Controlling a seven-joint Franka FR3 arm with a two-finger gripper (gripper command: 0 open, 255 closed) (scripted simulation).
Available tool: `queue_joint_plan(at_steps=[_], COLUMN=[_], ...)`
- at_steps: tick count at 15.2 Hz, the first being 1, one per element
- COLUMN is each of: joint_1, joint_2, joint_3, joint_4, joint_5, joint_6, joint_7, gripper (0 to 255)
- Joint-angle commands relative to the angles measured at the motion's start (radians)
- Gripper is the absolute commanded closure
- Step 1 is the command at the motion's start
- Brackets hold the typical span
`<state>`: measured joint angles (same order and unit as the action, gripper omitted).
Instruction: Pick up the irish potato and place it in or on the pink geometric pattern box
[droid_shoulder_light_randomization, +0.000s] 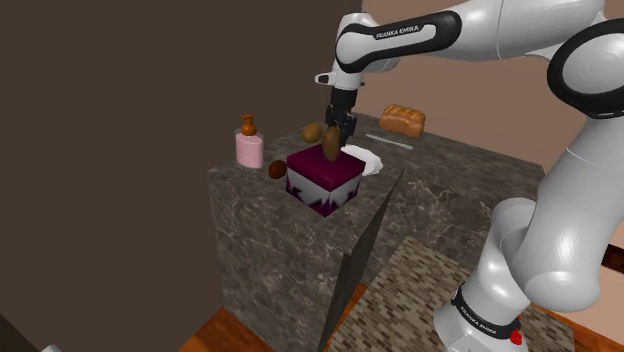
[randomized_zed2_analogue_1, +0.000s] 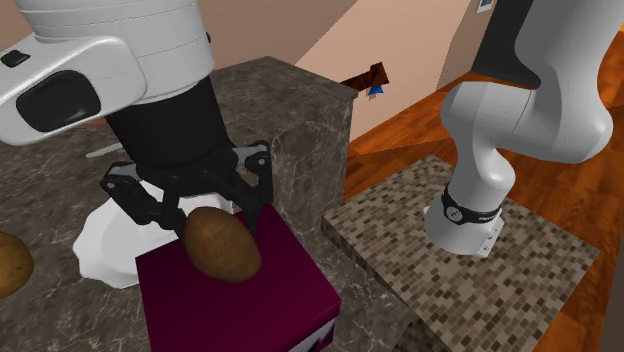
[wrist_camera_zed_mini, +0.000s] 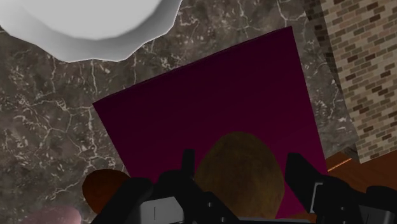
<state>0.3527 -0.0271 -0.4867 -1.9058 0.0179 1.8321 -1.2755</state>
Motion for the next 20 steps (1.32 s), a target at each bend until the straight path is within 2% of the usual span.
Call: queue_joint_plan(at_steps=[1,3,10,11,16,20], joint_1=[0.001,0.000,0.000,0.001,0.000,0.000], joint_2=[0.003,0.008,0.008,0.006,0.008,0.001], joint_3=[0.001,0.000,0.000,0.000,0.000,0.000], joint_4=[-0.027,-0.046,-0.046,-0.048,-0.046,0.074], joint_5=[0.001,0.003,0.003,0.003,0.003,-0.001], joint_6=[0.028,0.052,0.052,0.052,0.052,-0.075], joint_7=[0.001,-0.002,-0.002,-0.001,-0.002,0.001], gripper=[255,255,255,0,0,0])
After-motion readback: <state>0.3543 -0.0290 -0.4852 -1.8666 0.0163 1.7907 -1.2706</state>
